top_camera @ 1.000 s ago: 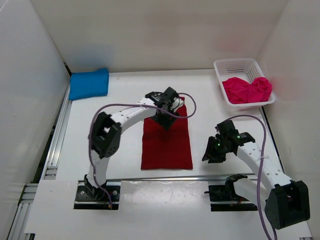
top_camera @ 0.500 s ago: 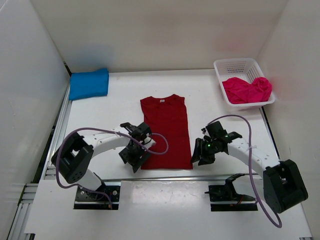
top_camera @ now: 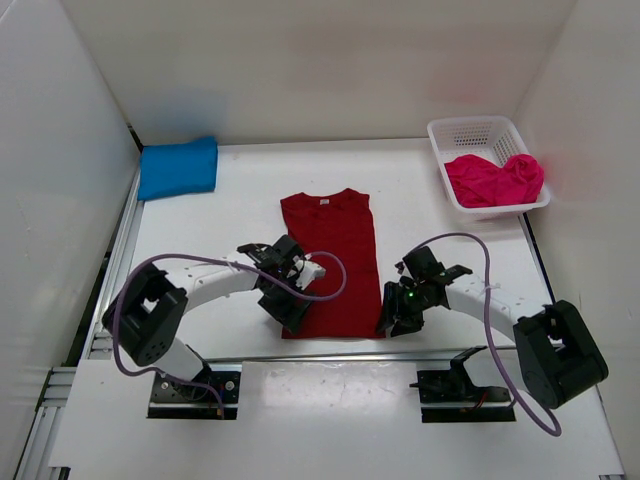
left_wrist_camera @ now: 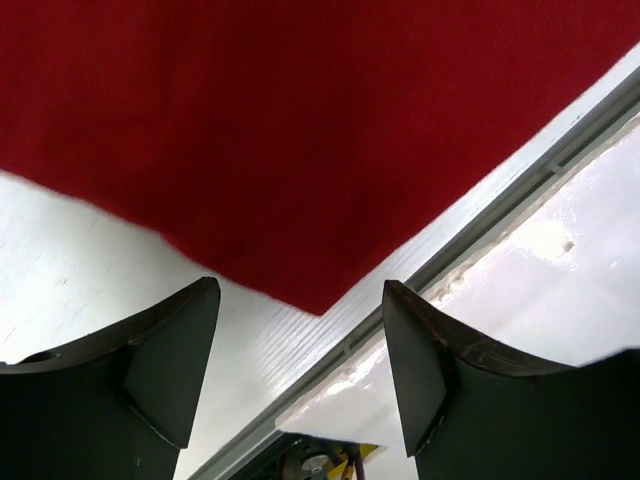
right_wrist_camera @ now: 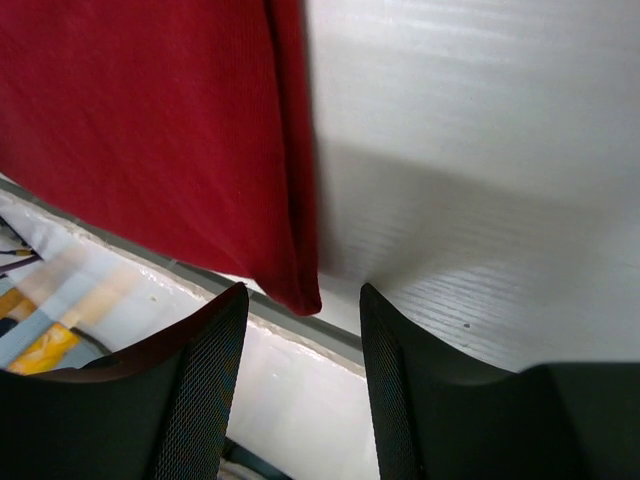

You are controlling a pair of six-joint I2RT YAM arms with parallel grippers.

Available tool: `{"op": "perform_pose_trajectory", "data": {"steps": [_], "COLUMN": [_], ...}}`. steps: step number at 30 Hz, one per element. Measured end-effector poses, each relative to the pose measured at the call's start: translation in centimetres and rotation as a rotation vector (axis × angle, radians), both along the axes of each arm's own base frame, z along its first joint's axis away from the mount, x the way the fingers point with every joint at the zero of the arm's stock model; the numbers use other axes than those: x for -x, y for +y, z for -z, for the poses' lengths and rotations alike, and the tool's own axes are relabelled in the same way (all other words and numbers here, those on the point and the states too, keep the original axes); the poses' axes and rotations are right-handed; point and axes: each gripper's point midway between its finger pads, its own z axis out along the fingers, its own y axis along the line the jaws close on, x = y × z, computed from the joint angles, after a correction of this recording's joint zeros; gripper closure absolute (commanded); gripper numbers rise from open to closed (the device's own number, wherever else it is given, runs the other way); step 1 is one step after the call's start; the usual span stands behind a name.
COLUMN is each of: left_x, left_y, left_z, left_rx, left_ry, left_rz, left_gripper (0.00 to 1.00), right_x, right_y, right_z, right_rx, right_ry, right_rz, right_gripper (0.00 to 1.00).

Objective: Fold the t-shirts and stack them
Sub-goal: Grab one side of the 2/3 rectangular tshirt with both arms

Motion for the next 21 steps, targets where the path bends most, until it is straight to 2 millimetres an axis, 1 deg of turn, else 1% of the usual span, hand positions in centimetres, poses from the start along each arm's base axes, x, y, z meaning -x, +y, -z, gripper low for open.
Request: {"op": "perform_pose_trajectory", "data": {"steps": [3,8,10,11,13,14,15,16,17,18,19,20,21], "left_x": [-0.1,-0.4,-0.4,-0.4,-0.5,-0.5,-0.4,-0.3,-0.2,0.0,0.1,0.2,0.3], "left_y": [-0.2,-0.4,-0.4,-0.4,-0.5,-0.6,-0.7,-0.7,-0.8,-0.8,-0.8,-0.8,-0.9], "left_z": [0.9,1.0,1.0,1.1,1.2,1.3,1.4,1.5,1.6,1.6,1.7,1.7,1.7], "left_rx": [-0.015,-0.029,-0.035,-0.037,-0.043,-0.047,-0.049,-0.052,-0.055,-0.057,-0.058,-0.06,-0.059], "left_ry": [0.025,0.034,0.04,0.043,0.052,0.057,0.062,0.066,0.074,0.083,0.092,0.099,0.104], "left_rz": [-0.001,-0.007,-0.007,-0.008,-0.009,-0.009,-0.006,0.0,0.002,0.005,0.006,0.006,0.007], "left_gripper": [0.3,0.32,0.36,0.44,0.54,0.59,0.66,0.68,0.72,0.81,0.88,0.9,0.9], "right_x": [0.0,0.0,0.1,0.2,0.3,0.4,0.4,0.5,0.5,0.5,0.6,0.7,0.7], "right_y": [0.1,0.5,0.7,0.8,1.0,1.1,1.1,1.1,1.2,1.1,1.0,1.0,1.0], "right_z": [0.0,0.0,0.0,0.0,0.0,0.0,0.0,0.1,0.2,0.4,0.6,0.8,0.9], "right_rx": [-0.003,-0.011,-0.019,-0.025,-0.035,-0.038,-0.037,-0.035,-0.033,-0.03,-0.02,-0.014,-0.011], "right_ry": [0.004,0.003,0.011,0.02,0.031,0.034,0.035,0.04,0.047,0.051,0.057,0.068,0.075], "right_rz": [0.006,-0.001,-0.003,-0.004,-0.005,-0.006,-0.009,-0.009,-0.008,-0.01,-0.007,-0.004,-0.003], "right_gripper": [0.46,0.46,0.46,0.46,0.46,0.51,0.55,0.6,0.73,0.79,0.85,0.94,0.98]}}
